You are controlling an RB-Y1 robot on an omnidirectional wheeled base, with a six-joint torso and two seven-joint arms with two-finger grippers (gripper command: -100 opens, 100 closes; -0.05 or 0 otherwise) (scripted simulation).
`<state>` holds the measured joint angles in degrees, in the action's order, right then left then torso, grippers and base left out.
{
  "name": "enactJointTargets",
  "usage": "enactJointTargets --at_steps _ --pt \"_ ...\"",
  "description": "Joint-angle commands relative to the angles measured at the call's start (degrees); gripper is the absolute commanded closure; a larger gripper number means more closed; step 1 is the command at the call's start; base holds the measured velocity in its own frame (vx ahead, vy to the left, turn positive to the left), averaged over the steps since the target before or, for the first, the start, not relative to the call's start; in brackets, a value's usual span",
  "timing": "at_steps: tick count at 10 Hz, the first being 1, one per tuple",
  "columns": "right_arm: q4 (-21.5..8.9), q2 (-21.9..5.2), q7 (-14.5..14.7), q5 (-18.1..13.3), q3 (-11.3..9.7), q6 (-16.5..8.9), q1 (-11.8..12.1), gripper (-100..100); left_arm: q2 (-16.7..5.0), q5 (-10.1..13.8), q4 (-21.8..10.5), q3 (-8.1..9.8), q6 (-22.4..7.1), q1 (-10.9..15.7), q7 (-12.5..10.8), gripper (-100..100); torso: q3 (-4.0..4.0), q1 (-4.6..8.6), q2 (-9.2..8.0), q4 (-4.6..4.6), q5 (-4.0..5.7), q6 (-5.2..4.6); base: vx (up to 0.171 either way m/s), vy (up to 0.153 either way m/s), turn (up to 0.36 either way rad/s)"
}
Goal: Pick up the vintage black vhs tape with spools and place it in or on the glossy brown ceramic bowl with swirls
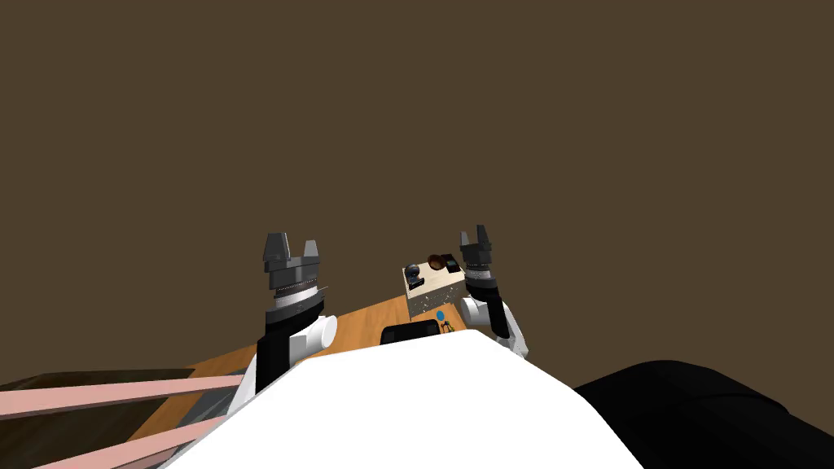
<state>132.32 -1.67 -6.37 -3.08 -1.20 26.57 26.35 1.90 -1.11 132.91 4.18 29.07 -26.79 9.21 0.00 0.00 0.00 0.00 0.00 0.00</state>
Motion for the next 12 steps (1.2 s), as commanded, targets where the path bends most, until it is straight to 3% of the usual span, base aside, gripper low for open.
enactJointTargets --at_steps 1,4,12 --pt "-0.54 -1.69 -0.18 -2.41 -0.22 -0.3 0.2 -100 0.0 0.0 0.0 0.0 0.0 0.0 0.0 0 0.0 0.0 0.0 0.0 0.0 0.0 -0.013 0.019 0.089" --pt "-1.86 -3.59 -0.62 -7.42 -0.72 -1.0 0.67 -100 0.0 0.0 0.0 0.0 0.0 0.0 0.0 0 0.03 -0.14 -0.05 0.01 -0.03 0.01 -0.019 0.039 0.092" --pt "-4.69 -5.16 -1.61 -19.54 -1.67 -2.41 1.51 -100 0.0 0.0 0.0 0.0 0.0 0.0 0.0 0 0.03 -0.1 -0.05 0.01 -0.02 -0.01 -0.012 0.028 0.07"
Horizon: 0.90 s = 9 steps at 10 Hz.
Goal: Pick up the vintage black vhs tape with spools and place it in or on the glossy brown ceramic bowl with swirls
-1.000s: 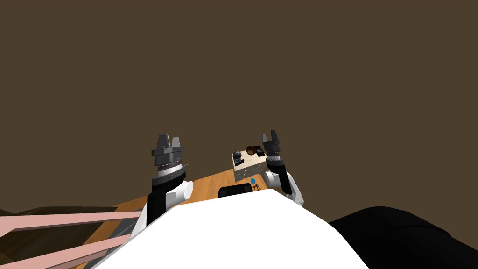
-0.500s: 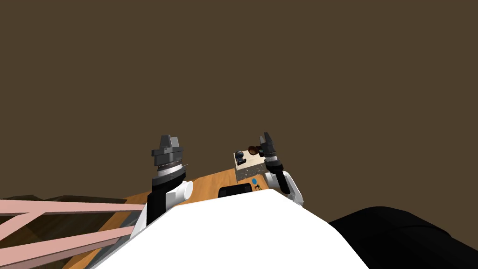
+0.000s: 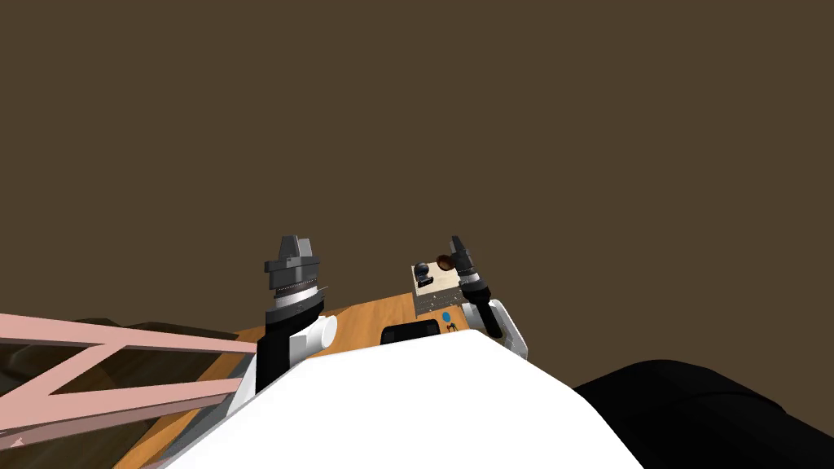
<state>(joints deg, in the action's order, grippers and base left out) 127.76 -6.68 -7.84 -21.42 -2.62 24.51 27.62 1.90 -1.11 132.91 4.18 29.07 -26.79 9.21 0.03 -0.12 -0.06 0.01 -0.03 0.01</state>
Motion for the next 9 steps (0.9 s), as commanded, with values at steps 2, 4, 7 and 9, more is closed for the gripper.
enactJointTargets --at_steps 2,4,7,9 --pt "-1.03 -0.46 -0.45 -4.63 -0.52 -0.77 0.45 -100 0.0 0.0 0.0 0.0 0.0 0.0 0.0 0 0.0 0.0 0.0 0.0 0.0 -0.02 -0.015 0.036 0.073" --pt "-1.03 -0.46 -0.45 -6.97 -0.52 -0.77 0.45 -100 0.0 0.0 0.0 0.0 0.0 0.0 0.0 0 0.01 0.02 -0.01 0.0 0.0 -0.02 -0.01 0.021 0.033" --pt "-3.07 -1.04 -1.13 -12.59 -1.06 -1.65 0.88 -100 0.0 0.0 0.0 0.0 0.0 0.0 0.0 0 0.0 0.03 0.01 0.0 0.0 -0.02 -0.01 0.035 0.109" --pt "-3.07 -1.04 -1.13 -15.66 -1.06 -1.65 0.88 -100 0.0 0.0 0.0 0.0 0.0 -0.01 0.0 0 -0.01 -0.02 0.01 0.0 -0.01 -0.03 -0.009 0.025 0.021"
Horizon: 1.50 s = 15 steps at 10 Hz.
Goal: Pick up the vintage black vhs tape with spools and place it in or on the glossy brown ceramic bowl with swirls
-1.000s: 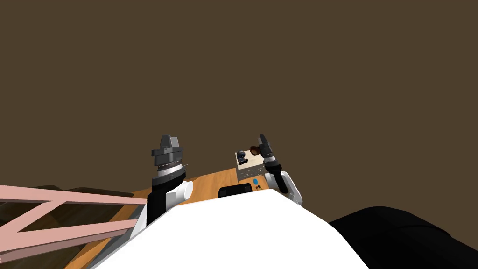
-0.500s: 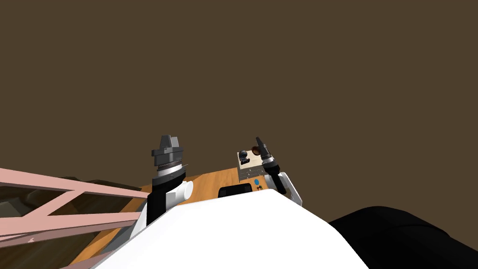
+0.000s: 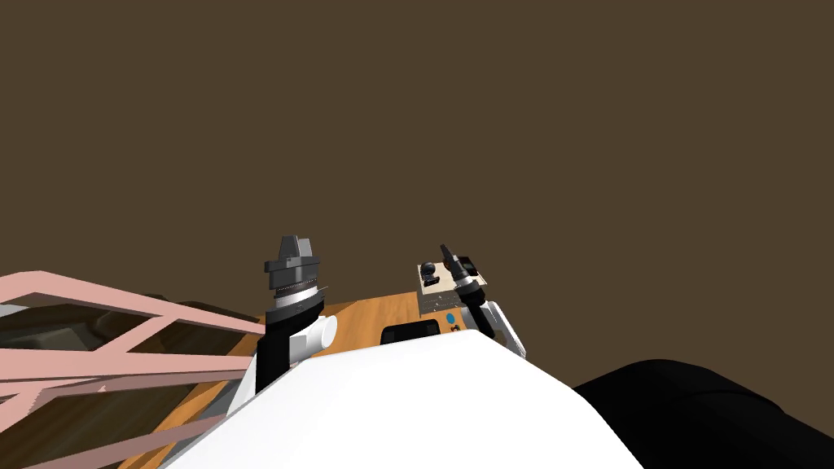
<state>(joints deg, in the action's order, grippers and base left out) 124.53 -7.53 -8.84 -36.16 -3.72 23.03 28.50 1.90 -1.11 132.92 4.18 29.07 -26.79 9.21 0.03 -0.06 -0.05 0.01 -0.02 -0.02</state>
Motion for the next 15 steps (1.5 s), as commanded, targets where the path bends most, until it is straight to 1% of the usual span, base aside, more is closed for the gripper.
enactJointTargets --at_steps 1,2,3,4,5,6,7,8,9,10,12,13,15 --pt "-1.01 -0.49 -0.5 -2.86 -0.23 -0.62 0.18 -100 0.0 0.0 0.0 0.0 0.0 0.0 0.0 0 0.0 0.0 0.0 0.0 0.0 0.0 -0.017 0.025 0.132" --pt "-1.01 -0.49 -0.5 -4.56 -0.23 -0.62 0.18 -100 0.0 0.0 0.0 0.0 0.0 0.01 0.0 0 0.01 -0.02 -0.02 0.0 0.0 0.03 -0.014 0.025 0.08" --pt "-1.01 -0.49 -0.5 -5.59 -0.23 -0.62 0.18 -100 0.0 0.0 0.0 0.0 0.0 0.0 0.0 0 0.01 -0.02 -0.01 0.0 0.0 0.01 -0.003 0.012 -0.01" --pt "-2.27 -0.8 -0.89 -7.67 -0.49 -1.09 0.33 -100 0.0 0.0 0.0 0.0 0.0 0.0 0.0 0 0.0 0.02 0.01 0.0 0.0 0.0 -0.01 0.028 0.093" --pt "-2.27 -0.8 -0.89 -9.43 -0.49 -1.09 0.33 -100 0.0 0.0 0.0 0.0 0.0 0.0 0.0 0 0.0 -0.03 0.0 0.0 0.0 0.02 -0.009 0.029 0.102" --pt "-2.27 -0.8 -0.89 -10.45 -0.49 -1.09 0.33 -100 0.0 0.0 0.0 0.0 0.0 0.0 0.0 0 0.0 -0.03 0.0 0.0 -0.01 0.01 -0.002 0.014 0.016" --pt "-3.65 -1.12 -1.3 -12.58 -0.74 -1.56 0.45 -100 0.0 0.0 0.0 0.0 0.0 0.0 0.0 0 -0.01 0.01 0.02 0.0 0.0 0.0 -0.011 0.032 0.131" --pt "-3.65 -1.12 -1.3 -14.37 -0.74 -1.56 0.45 -100 0.0 0.0 0.0 0.0 0.0 0.0 0.0 0 0.0 -0.04 0.0 0.0 0.0 0.02 -0.01 0.03 0.082" --pt "-3.65 -1.12 -1.3 -15.47 -0.74 -1.56 0.45 -100 0.0 0.0 0.0 0.0 0.0 0.0 0.0 0 0.0 -0.04 0.0 0.0 -0.01 0.0 -0.002 0.012 -0.002" --pt "-5.14 -1.44 -1.72 -17.53 -0.97 -2.03 0.52 -100 0.0 0.0 0.0 0.0 0.0 0.0 0.0 0 -0.01 0.02 0.02 0.0 0.0 -0.01 -0.001 0.025 0.156" --pt "-5.14 -1.44 -1.72 -20.63 -0.97 -2.03 0.52 -100 0.0 0.0 0.0 0.0 0.0 0.0 0.0 0 -0.01 0.0 0.02 0.0 0.0 0.0 -0.006 0.017 0.031" --pt "-6.74 -1.78 -2.16 -22.49 -1.19 -2.49 0.55 -100 0.0 0.0 0.0 0.0 0.0 0.0 0.0 0 0.0 0.03 0.01 0.0 0.0 -0.01 -0.009 0.032 0.152" --pt "-6.74 -1.78 -2.16 -25.92 -1.19 -2.49 0.55 -100 0.0 0.0 0.0 0.0 0.0 0.0 0.0 0 0.0 -0.02 0.0 0.0 -0.01 -0.01 -0.006 0.018 0.031"
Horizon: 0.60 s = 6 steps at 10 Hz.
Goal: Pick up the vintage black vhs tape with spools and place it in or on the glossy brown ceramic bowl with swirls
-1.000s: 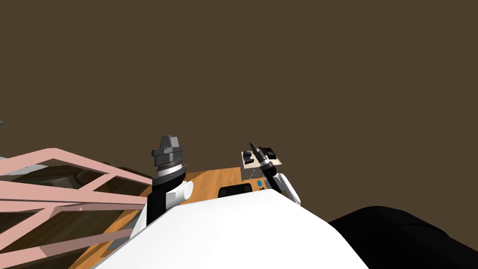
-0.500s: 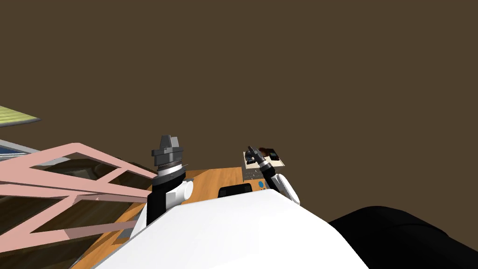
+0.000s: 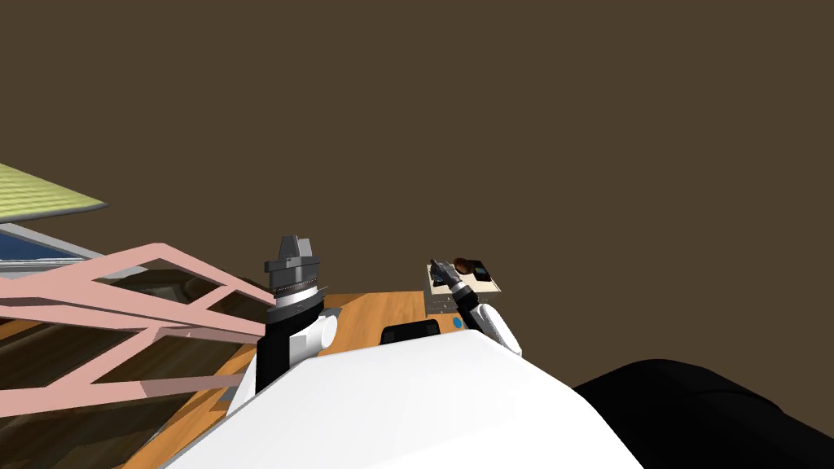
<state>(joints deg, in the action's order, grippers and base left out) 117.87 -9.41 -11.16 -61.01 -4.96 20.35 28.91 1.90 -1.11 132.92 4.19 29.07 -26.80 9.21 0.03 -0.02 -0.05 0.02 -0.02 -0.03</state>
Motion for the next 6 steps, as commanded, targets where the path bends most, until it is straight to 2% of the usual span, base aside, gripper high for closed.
enactJointTargets --at_steps 1,3,4,6 --pt "-1.81 -0.26 -0.28 -2.86 -0.16 -0.26 0.11 -100 0.0 0.0 0.0 0.0 0.0 0.0 0.0 0 0.0 0.0 0.0 0.0 0.0 0.0 -0.009 0.019 0.137" --pt "-1.81 -0.26 -0.28 -6.46 -0.16 -0.26 0.11 -100 0.0 0.0 0.0 0.0 0.0 0.0 0.0 0 0.0 -0.02 0.0 0.0 0.0 0.01 -0.006 0.015 0.045" --pt "-3.65 -0.64 -0.74 -8.25 -0.34 -0.7 0.03 -100 0.0 0.0 0.0 0.0 0.0 0.0 0.0 0 0.0 0.01 0.0 0.0 0.0 0.0 -0.005 0.025 0.145" --pt "-3.65 -0.64 -0.74 -11.59 -0.34 -0.7 0.03 -100 0.0 0.0 0.0 0.0 0.0 0.0 0.0 0 0.0 -0.02 0.0 0.0 -0.01 0.0 -0.006 0.014 0.039"
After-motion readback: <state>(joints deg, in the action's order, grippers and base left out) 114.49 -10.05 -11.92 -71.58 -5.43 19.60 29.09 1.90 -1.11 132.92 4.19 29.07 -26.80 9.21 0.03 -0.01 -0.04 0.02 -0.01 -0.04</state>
